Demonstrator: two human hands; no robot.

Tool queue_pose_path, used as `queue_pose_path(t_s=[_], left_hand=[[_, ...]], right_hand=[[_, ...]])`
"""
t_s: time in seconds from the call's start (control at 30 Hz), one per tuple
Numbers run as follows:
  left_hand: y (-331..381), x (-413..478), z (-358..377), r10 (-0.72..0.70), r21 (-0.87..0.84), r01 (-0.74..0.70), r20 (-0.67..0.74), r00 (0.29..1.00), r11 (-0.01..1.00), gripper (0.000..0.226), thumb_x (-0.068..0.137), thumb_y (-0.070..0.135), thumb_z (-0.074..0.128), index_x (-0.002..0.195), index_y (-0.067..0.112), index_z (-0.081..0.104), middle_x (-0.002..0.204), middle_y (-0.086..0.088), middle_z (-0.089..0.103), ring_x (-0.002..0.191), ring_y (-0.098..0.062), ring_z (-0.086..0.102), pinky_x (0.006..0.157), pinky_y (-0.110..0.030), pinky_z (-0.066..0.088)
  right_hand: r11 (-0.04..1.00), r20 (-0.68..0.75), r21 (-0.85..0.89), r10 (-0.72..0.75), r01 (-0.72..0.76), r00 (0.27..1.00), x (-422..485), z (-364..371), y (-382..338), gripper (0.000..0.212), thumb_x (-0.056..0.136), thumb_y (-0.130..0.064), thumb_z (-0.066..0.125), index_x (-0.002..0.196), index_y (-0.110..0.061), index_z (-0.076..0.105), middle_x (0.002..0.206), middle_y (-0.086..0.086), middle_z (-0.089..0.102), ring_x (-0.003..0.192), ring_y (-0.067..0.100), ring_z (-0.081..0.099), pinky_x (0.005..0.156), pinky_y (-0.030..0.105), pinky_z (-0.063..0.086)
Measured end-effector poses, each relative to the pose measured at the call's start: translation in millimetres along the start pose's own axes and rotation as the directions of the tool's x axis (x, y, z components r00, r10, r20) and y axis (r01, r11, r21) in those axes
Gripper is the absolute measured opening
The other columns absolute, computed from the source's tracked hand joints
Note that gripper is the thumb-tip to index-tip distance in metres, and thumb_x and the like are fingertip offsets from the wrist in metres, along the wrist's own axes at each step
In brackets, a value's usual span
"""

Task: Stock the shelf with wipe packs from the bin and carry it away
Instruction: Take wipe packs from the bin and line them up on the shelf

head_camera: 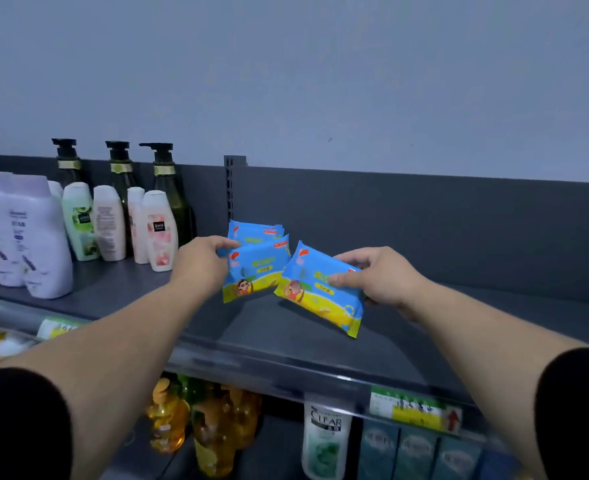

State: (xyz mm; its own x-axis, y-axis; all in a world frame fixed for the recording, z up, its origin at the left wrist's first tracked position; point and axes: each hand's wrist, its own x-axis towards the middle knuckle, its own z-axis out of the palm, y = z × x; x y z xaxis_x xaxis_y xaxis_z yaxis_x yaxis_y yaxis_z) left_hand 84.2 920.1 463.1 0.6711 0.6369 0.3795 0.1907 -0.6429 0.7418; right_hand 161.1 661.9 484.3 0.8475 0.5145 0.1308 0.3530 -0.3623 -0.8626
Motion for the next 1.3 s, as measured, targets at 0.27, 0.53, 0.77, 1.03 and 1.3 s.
queue_pose_path(t_s=[0.27,0.53,0.77,1.03,1.3], left_hand=[[-37,95,13,0.051,-0.014,-0.050,0.092,0.994,0.999,0.033,0.090,0.005,0.055,0.113,0.025,0.068,0.121,-0.004,0.063,0.086,-0.016,0.057,0.067,-0.022,0.042],[-57,152,36,0.105,-0.118,-0.091,0.118,0.987,0.989,0.037,0.091,-0.001,0.043,0.110,0.018,0.068,0.118,-0.004,0.063,0.071,-0.010,0.052,0.050,-0.009,0.035],[-63,146,43,0.220,-0.092,-0.201,0.320,0.922,0.975,0.067,0.079,0.037,0.074,0.135,0.018,0.043,0.129,0.000,0.043,0.099,-0.006,0.045,0.080,-0.006,0.029],[-62,157,48,0.286,0.038,-0.322,0.373,0.883,0.946,0.091,0.069,0.028,0.084,0.142,0.020,0.031,0.138,0.000,0.029,0.114,-0.016,0.050,0.096,-0.025,0.039],[-65,152,44,0.323,0.145,-0.400,0.375,0.869,0.905,0.096,0.072,0.044,0.078,0.147,0.021,0.023,0.153,-0.001,0.015,0.138,-0.023,0.024,0.111,-0.036,0.031]], right_hand=[[0.996,-0.052,-0.068,0.051,-0.054,0.997,92,54,-19,0.024,0.076,-0.014,0.080,0.099,-0.019,0.074,0.081,-0.006,0.071,0.051,-0.003,0.059,0.042,0.008,0.037],[0.982,-0.160,-0.133,0.114,-0.136,0.980,163,106,-16,0.041,0.067,-0.018,0.086,0.104,-0.024,0.070,0.102,-0.004,0.071,0.088,0.014,0.069,0.080,0.030,0.057],[0.937,-0.239,-0.307,0.096,-0.169,0.966,169,132,-7,0.065,0.062,-0.025,0.087,0.111,-0.031,0.046,0.106,-0.005,0.065,0.091,0.014,0.065,0.078,0.025,0.052],[0.908,-0.340,-0.392,0.004,-0.145,0.940,171,151,-18,0.061,0.068,-0.024,0.084,0.111,-0.024,0.040,0.101,-0.005,0.056,0.093,0.017,0.057,0.079,0.030,0.051],[0.901,-0.352,-0.398,0.026,-0.175,0.935,157,138,-21,0.069,0.073,-0.032,0.081,0.127,-0.021,0.040,0.108,-0.006,0.055,0.094,0.013,0.053,0.075,0.024,0.040]])
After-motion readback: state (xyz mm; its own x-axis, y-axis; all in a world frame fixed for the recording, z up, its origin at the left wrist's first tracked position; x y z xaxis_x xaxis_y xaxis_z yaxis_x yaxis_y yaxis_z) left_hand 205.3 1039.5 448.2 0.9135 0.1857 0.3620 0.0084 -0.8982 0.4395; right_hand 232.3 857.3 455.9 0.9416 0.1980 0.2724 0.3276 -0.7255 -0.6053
